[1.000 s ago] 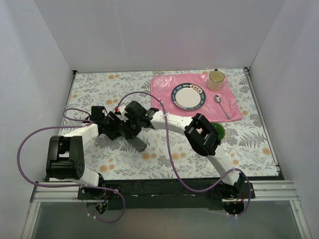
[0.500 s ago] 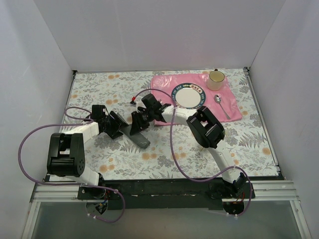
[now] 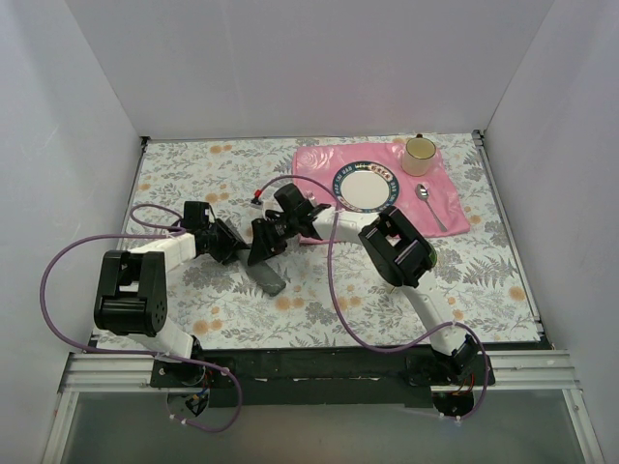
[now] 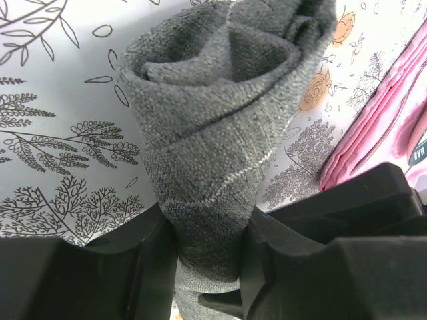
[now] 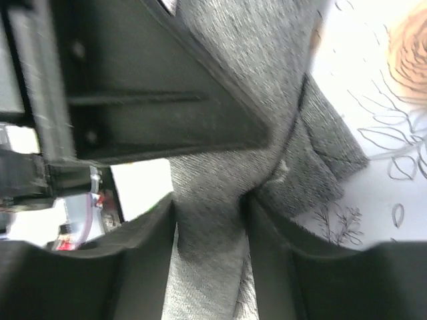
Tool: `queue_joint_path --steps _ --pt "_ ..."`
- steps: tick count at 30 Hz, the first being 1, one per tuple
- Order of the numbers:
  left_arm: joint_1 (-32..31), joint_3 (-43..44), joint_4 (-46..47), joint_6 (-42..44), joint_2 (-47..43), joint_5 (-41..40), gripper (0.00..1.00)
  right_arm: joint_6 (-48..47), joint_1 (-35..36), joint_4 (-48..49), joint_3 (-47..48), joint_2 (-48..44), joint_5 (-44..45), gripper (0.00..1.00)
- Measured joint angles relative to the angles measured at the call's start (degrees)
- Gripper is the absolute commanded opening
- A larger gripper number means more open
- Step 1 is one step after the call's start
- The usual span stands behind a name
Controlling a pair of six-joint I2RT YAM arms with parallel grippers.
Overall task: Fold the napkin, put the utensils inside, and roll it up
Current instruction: Roll the napkin with the utensil
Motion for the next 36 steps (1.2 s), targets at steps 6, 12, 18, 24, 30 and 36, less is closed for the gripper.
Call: queue_joint_path --steps 6,12,18,24,30,36 --pt "-0.2 -0.2 -0.1 0.3 0.0 -0.4 0.28 -8.2 1.9 -9.0 1.7 -2.9 9.0 0.8" --pt "-0.2 -0.5 0.1 0.3 -0.2 -0.4 0.27 -17.1 7.8 -18.5 3.8 -6.1 31.1 0.88" --pt "-0.1 -0.5 0.0 0.3 -0.2 -0.4 0.27 -22.6 16.0 -24.8 8.3 -5.9 49.7 0.89" --pt "-0.1 -0.5 -0.2 0.3 -0.2 -0.2 0.27 -25.2 18.6 -26.4 12.4 -3.2 60.5 0.8" --pt "-0.2 -0.5 -0.2 0.1 -0.2 -0.1 0.28 -26.2 17.9 -26.4 12.3 -2.1 63.5 0.55" --pt "-0.2 -0.4 0.3 -0.3 -0.5 1.1 0.56 -25.3 17.3 -25.8 12.2 -2.1 59.8 0.31"
